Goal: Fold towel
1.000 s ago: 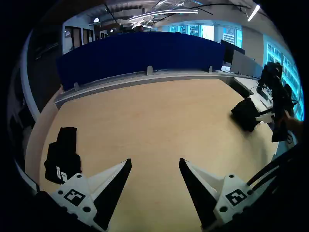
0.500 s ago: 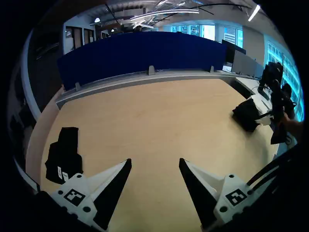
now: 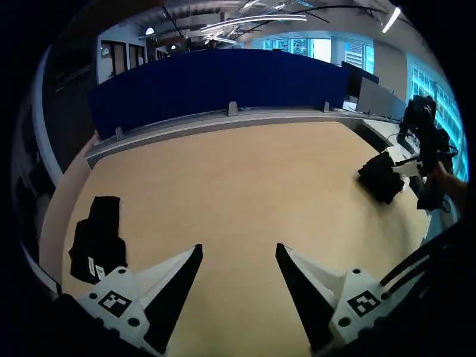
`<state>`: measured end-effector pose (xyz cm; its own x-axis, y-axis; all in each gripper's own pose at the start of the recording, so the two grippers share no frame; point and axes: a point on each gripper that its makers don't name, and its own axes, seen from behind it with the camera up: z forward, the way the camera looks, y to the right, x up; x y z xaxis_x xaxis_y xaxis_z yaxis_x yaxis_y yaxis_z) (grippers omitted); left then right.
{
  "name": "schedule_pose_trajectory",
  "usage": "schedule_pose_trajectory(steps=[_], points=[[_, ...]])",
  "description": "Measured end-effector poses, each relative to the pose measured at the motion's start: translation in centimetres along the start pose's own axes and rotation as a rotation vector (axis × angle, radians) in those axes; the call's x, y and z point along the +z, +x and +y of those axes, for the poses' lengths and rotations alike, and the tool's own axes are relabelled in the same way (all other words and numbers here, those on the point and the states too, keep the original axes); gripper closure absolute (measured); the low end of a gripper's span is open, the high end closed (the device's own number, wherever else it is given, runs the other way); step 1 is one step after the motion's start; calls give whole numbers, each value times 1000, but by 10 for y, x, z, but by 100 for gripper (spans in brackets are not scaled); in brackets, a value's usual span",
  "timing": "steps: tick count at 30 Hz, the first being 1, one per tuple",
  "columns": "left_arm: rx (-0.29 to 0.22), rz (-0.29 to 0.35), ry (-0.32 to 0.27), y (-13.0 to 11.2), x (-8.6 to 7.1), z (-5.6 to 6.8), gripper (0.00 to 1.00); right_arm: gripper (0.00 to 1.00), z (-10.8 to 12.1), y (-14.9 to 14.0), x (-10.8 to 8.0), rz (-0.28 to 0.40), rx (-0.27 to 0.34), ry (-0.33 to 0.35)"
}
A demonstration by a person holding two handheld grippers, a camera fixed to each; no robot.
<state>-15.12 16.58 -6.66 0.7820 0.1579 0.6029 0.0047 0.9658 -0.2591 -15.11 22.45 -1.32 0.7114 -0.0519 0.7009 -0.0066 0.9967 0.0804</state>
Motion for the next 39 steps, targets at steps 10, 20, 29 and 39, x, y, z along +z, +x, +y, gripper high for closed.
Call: schedule_pose_trajectory(steps=[10, 20, 29, 39], points=[[-18, -4, 30, -6, -6, -12, 9, 0, 4, 14, 26, -23, -13, 2], [-34, -12, 61, -13, -12, -24, 9, 0, 11, 13, 51, -77, 6, -9], [-41, -17, 69, -17, -13, -27, 9, 0, 13, 7, 62, -114, 32, -17], [-39, -13, 65, -18, -16, -26, 9, 1, 12, 6, 62, -117, 55, -15]])
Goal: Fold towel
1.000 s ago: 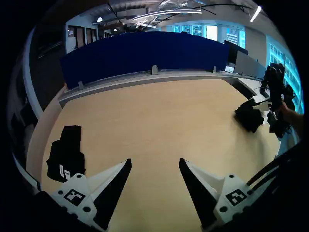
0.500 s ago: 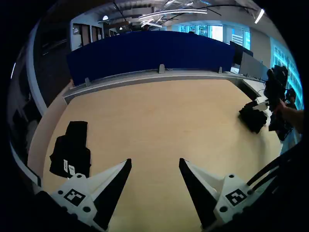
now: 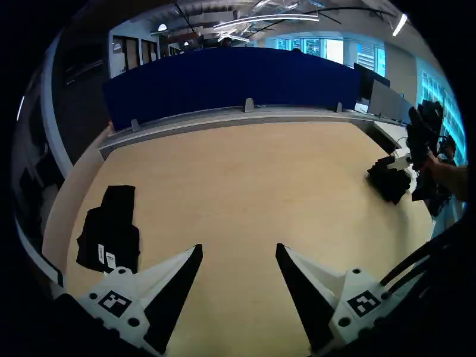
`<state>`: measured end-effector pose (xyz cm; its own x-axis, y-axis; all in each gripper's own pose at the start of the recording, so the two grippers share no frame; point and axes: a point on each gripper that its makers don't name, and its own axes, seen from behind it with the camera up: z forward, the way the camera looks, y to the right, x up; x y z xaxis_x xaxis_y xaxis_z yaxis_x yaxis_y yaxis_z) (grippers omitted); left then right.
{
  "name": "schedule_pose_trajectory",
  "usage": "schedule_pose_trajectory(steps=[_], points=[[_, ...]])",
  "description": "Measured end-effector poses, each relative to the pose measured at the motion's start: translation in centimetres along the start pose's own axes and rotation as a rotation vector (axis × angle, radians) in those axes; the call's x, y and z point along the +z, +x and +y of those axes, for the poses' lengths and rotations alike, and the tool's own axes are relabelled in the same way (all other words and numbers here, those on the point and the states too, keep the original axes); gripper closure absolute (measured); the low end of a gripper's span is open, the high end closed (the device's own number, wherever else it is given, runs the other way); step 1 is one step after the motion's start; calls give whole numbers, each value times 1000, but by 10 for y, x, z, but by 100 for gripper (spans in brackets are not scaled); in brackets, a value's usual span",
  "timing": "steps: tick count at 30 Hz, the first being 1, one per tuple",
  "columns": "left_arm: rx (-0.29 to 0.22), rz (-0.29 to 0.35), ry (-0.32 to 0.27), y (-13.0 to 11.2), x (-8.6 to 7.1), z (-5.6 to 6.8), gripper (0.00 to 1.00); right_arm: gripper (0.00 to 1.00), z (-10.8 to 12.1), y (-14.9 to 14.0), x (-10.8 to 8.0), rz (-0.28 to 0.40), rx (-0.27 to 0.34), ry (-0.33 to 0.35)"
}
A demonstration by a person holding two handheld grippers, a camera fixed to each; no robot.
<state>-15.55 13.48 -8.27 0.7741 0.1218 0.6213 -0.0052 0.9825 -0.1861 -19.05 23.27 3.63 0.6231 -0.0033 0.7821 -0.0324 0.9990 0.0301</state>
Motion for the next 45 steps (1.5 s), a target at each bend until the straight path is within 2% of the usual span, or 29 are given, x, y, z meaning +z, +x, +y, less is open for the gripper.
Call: schedule_pose_trajectory(steps=[9, 15, 24, 36, 39, 45], points=[[-6, 11, 1, 2, -3, -3, 9, 1, -6, 23, -27, 90, 6, 2], [-8, 14, -7, 2, -2, -2, 9, 1, -7, 22, -39, 105, 2, -3], [-2, 28, -19, 5, -3, -2, 9, 1, -17, 3, -66, 138, -6, -15], [5, 53, -32, 8, -9, -6, 9, 0, -21, -25, -105, 177, 5, -70], [4, 56, -35, 7, -11, -7, 9, 0, -22, -21, -112, 217, 22, -76], [2, 64, -38, 6, -15, -8, 9, 0, -29, 3, -131, 370, 70, -64]])
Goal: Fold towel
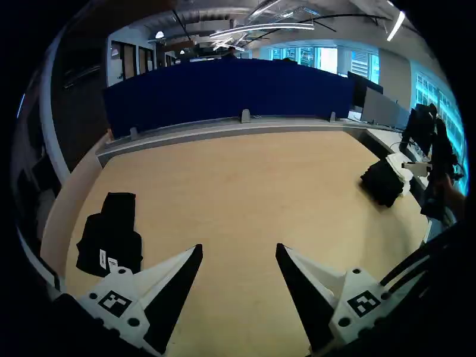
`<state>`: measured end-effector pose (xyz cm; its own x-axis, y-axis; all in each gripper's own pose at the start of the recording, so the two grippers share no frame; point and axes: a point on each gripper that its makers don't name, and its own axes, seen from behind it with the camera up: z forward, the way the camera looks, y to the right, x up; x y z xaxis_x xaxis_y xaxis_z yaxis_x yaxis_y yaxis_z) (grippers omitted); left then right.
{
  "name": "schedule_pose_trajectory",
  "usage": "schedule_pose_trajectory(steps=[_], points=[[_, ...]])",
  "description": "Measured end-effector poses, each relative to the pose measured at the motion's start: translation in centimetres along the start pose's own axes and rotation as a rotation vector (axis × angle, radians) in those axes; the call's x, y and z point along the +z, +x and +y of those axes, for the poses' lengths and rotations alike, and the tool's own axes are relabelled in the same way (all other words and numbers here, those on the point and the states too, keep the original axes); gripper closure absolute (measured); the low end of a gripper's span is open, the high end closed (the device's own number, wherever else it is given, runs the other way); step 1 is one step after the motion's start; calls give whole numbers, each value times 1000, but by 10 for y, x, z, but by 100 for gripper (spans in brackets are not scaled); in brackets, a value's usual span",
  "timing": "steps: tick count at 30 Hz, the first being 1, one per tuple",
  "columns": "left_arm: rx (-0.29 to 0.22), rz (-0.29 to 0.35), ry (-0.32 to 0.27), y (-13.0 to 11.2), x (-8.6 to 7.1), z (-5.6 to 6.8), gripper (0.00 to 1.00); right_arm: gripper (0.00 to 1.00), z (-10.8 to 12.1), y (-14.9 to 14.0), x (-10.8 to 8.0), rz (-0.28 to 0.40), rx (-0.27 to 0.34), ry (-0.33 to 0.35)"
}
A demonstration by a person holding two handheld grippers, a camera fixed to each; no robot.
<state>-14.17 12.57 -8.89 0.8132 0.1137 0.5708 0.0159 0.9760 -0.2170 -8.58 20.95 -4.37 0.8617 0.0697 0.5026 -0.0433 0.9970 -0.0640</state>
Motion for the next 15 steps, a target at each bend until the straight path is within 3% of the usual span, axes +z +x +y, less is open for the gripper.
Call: schedule_pose_trajectory(steps=[9, 15], points=[[1, 18, -1, 5, -5, -2, 9, 0, -6, 44, -27, 233, 33, -10], [5, 24, 0, 6, -7, -3, 9, 0, -1, 50, -33, 269, 71, -41]])
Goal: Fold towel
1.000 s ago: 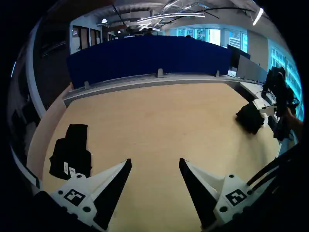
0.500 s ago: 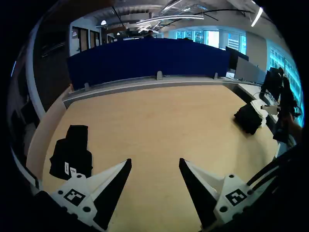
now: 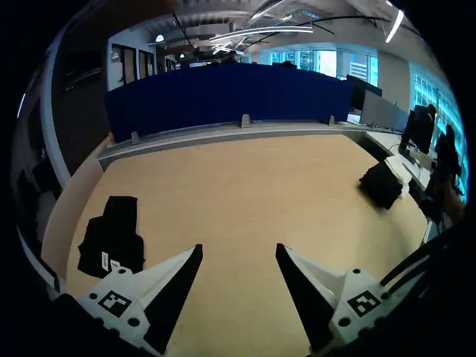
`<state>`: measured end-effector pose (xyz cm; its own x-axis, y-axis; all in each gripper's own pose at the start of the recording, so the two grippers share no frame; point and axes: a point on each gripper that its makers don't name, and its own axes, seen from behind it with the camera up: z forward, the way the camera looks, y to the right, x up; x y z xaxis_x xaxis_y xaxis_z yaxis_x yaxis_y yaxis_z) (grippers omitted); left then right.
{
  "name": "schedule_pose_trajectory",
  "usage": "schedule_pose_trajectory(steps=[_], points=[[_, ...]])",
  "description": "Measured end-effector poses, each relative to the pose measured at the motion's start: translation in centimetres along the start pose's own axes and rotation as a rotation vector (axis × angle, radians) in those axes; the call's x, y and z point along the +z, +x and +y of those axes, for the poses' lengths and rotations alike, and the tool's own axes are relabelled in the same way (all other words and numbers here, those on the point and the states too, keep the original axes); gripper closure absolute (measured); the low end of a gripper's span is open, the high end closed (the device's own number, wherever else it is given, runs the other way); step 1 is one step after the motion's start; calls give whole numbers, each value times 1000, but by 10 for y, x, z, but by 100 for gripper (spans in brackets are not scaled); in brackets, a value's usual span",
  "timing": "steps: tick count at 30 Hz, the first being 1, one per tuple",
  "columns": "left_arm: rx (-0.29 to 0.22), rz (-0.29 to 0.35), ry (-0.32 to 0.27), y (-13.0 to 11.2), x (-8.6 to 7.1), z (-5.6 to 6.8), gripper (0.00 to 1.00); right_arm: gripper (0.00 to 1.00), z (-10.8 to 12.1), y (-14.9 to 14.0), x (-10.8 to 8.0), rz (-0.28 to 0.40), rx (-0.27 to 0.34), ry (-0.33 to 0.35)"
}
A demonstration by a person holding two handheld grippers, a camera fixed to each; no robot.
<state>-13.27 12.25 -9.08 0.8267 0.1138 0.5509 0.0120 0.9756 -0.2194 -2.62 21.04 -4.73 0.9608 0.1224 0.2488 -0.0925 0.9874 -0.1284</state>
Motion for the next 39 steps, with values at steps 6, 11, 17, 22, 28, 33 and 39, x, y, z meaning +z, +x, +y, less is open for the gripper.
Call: schedule_pose_trajectory(steps=[6, 11, 17, 22, 28, 33, 39], points=[[3, 10, 1, 2, -1, 0, 9, 0, 1, 14, -5, 56, -25, -34], [-5, 22, 8, 3, -2, -3, 9, 0, -6, 27, -9, 92, -54, -55], [-19, 37, 15, 5, -4, -7, 9, 0, -33, 45, -11, 143, -105, -56], [-26, 56, 18, 8, -5, -9, 9, 0, -74, 56, -8, 170, -139, -10], [-38, 89, 25, 13, -6, -15, 9, 0, -124, 68, -1, 214, -148, 42], [-56, 176, 24, 36, -10, -20, 9, 0, -156, 71, 4, 218, -147, 74], [-53, 381, 78, 92, -32, -41, 9, 0, -182, 75, 7, 218, -145, 99]])
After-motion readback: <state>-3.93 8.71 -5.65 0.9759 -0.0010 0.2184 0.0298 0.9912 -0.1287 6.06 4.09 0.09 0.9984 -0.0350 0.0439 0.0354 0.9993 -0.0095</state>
